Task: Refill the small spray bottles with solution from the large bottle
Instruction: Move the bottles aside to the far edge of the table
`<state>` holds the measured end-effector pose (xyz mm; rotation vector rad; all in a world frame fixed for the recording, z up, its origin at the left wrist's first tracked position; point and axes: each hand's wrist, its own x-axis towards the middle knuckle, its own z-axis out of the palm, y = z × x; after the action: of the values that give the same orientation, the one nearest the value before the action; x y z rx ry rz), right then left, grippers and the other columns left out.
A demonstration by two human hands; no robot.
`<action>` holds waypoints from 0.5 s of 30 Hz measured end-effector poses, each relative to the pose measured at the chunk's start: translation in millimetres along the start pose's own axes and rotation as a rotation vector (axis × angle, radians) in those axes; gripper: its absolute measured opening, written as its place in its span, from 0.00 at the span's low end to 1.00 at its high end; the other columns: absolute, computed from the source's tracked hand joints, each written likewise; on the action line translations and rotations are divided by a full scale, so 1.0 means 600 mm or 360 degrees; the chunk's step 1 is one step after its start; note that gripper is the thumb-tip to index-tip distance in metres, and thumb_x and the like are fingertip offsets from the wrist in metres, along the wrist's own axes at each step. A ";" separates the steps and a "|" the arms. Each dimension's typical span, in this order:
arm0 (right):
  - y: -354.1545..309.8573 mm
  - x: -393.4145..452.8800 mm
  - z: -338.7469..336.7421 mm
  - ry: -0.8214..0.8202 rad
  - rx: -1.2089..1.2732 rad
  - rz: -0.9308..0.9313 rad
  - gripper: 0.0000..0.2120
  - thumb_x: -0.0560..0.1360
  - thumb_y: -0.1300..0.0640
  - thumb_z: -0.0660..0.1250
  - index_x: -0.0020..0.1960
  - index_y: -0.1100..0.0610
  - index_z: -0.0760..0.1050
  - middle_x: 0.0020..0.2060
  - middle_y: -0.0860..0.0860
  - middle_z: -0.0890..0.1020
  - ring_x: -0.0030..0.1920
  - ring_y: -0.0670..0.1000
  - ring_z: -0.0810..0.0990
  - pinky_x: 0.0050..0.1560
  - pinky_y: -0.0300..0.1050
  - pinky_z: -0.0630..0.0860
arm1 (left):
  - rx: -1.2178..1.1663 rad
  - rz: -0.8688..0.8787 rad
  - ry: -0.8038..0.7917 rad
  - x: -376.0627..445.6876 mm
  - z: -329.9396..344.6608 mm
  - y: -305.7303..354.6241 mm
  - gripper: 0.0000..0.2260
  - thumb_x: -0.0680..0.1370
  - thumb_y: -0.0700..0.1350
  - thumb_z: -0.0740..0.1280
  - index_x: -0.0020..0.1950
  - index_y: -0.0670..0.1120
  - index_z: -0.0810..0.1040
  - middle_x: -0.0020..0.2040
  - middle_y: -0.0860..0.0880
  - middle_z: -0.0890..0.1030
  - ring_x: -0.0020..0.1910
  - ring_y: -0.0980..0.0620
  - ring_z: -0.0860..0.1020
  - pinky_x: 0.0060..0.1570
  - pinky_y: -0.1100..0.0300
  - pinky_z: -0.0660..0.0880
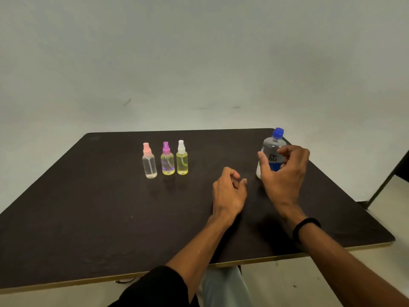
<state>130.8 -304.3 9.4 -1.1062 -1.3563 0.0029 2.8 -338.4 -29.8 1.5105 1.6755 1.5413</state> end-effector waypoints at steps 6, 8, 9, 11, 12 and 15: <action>0.058 0.030 -0.009 -0.0444 0.0026 0.0484 0.55 0.64 0.44 0.86 0.80 0.45 0.56 0.74 0.53 0.68 0.72 0.54 0.72 0.69 0.55 0.76 | 0.0011 0.0001 0.0110 0.035 0.054 -0.004 0.13 0.81 0.36 0.65 0.64 0.48 0.77 0.50 0.49 0.83 0.51 0.51 0.82 0.55 0.53 0.80; 0.079 0.035 -0.005 -0.0635 0.0095 0.0543 0.57 0.63 0.44 0.86 0.81 0.42 0.54 0.75 0.52 0.71 0.72 0.53 0.74 0.69 0.53 0.76 | 0.0012 -0.0016 0.0094 0.054 0.072 -0.006 0.14 0.82 0.36 0.63 0.66 0.48 0.77 0.54 0.48 0.83 0.54 0.50 0.82 0.58 0.54 0.79; 0.088 0.038 -0.004 -0.0704 0.0113 0.0552 0.55 0.64 0.45 0.86 0.81 0.42 0.55 0.74 0.51 0.73 0.71 0.52 0.75 0.68 0.50 0.76 | 0.0018 -0.0004 0.0063 0.062 0.082 -0.005 0.14 0.83 0.37 0.63 0.67 0.48 0.78 0.55 0.48 0.84 0.55 0.51 0.82 0.59 0.54 0.79; 0.097 0.043 -0.003 -0.0765 0.0100 0.0553 0.49 0.68 0.49 0.84 0.80 0.46 0.60 0.72 0.51 0.75 0.71 0.53 0.76 0.66 0.45 0.74 | 0.0041 0.0046 0.0004 0.074 0.097 0.000 0.15 0.83 0.37 0.62 0.68 0.48 0.78 0.56 0.48 0.84 0.55 0.52 0.82 0.59 0.56 0.80; 0.099 0.044 -0.001 -0.0761 0.0079 0.0560 0.47 0.69 0.50 0.84 0.79 0.48 0.61 0.73 0.51 0.76 0.71 0.53 0.76 0.67 0.46 0.74 | 0.0057 0.0067 -0.0029 0.080 0.103 0.001 0.16 0.83 0.37 0.61 0.68 0.48 0.78 0.56 0.49 0.84 0.55 0.52 0.82 0.59 0.56 0.80; 0.104 0.053 0.003 -0.0738 0.0057 0.0593 0.44 0.68 0.48 0.83 0.77 0.50 0.64 0.72 0.51 0.76 0.70 0.53 0.77 0.68 0.48 0.75 | 0.0053 0.0048 -0.0089 0.105 0.118 0.003 0.15 0.83 0.37 0.61 0.68 0.48 0.78 0.55 0.50 0.84 0.55 0.53 0.82 0.58 0.57 0.80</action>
<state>174.4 -251.8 -5.8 -1.3665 -1.5235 0.5845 42.2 -252.5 -27.5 1.5881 1.6619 1.4794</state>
